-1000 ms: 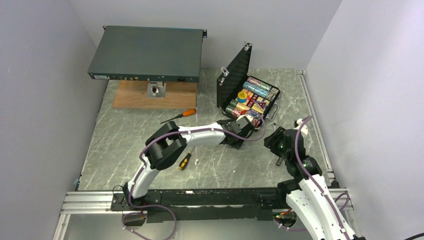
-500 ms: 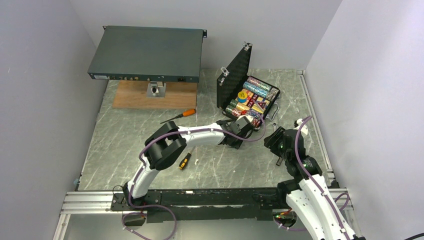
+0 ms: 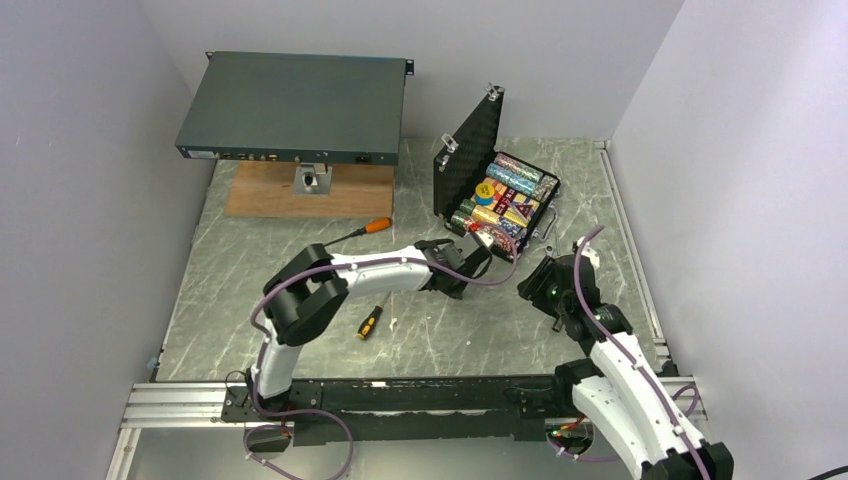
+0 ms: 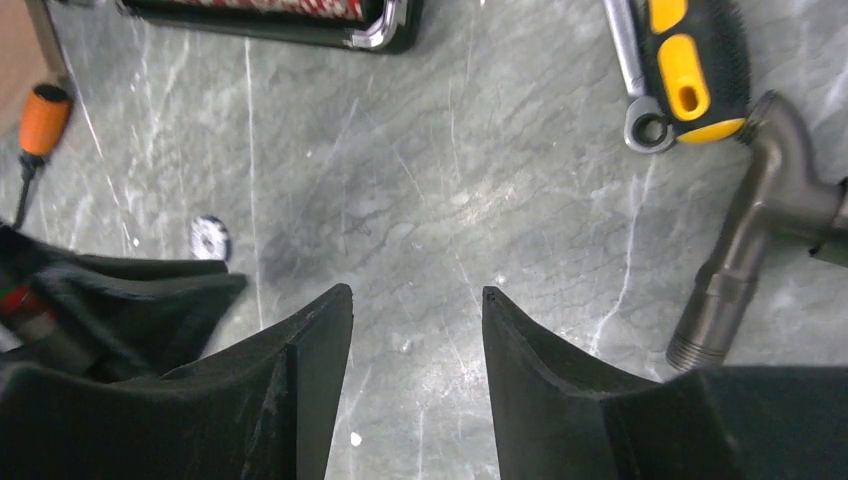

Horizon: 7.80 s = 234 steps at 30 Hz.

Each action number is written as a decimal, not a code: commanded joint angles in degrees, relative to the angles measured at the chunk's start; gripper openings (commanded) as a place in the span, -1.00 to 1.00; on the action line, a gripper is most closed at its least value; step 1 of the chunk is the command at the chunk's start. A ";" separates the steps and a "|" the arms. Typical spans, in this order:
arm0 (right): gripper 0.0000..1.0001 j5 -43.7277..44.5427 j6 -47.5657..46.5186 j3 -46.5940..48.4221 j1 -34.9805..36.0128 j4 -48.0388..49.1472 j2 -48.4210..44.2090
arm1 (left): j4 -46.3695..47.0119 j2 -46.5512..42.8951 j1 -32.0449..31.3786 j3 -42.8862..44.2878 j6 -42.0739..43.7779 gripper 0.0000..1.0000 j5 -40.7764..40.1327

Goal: Pack up texas hold em set

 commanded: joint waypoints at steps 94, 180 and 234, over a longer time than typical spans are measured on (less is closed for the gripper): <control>0.18 -21.77 -8.22 0.95 -1.37 12.77 15.87 | 0.10 1.61 8.22 3.32 9.40 0.38 6.78; 0.61 -62.49 3.14 13.24 5.55 52.98 57.18 | -1.64 -30.72 3.93 -20.61 7.76 -0.49 6.25; -1.00 -44.85 -0.71 13.58 14.18 43.22 60.05 | -2.34 -50.68 4.01 -28.27 2.43 0.46 -3.39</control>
